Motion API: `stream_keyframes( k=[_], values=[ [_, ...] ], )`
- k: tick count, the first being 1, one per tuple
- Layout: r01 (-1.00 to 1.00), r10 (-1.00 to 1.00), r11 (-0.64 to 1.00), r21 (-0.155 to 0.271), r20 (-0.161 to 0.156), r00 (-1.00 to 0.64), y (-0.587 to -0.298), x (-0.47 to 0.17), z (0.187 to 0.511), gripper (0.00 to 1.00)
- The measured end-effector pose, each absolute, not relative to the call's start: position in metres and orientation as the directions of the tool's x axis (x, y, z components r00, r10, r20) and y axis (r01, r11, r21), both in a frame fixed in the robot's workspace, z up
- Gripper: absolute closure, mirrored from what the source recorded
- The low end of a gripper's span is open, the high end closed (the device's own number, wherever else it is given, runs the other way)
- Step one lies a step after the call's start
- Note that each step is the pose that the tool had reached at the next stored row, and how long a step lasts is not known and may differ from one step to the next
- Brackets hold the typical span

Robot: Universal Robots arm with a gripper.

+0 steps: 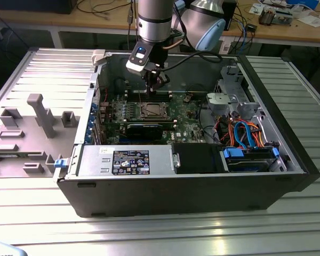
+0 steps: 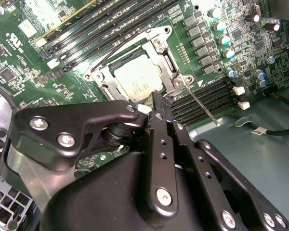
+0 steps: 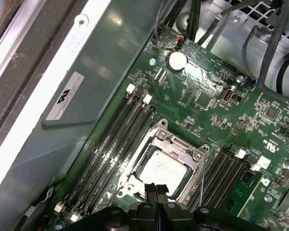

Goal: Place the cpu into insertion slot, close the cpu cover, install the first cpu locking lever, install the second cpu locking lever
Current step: 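Install the first cpu locking lever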

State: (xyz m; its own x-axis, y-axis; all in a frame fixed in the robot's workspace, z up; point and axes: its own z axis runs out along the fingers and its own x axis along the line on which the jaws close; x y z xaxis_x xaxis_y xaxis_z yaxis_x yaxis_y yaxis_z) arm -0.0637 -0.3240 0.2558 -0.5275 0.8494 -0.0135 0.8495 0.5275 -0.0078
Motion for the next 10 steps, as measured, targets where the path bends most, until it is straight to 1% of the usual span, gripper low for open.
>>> stream_keyframes(
  k=[10],
  values=[
    [0.845,0.845,0.535,-0.008,-0.013,-0.535,-0.3240,-0.0637,0.2558,0.89]
  ],
)
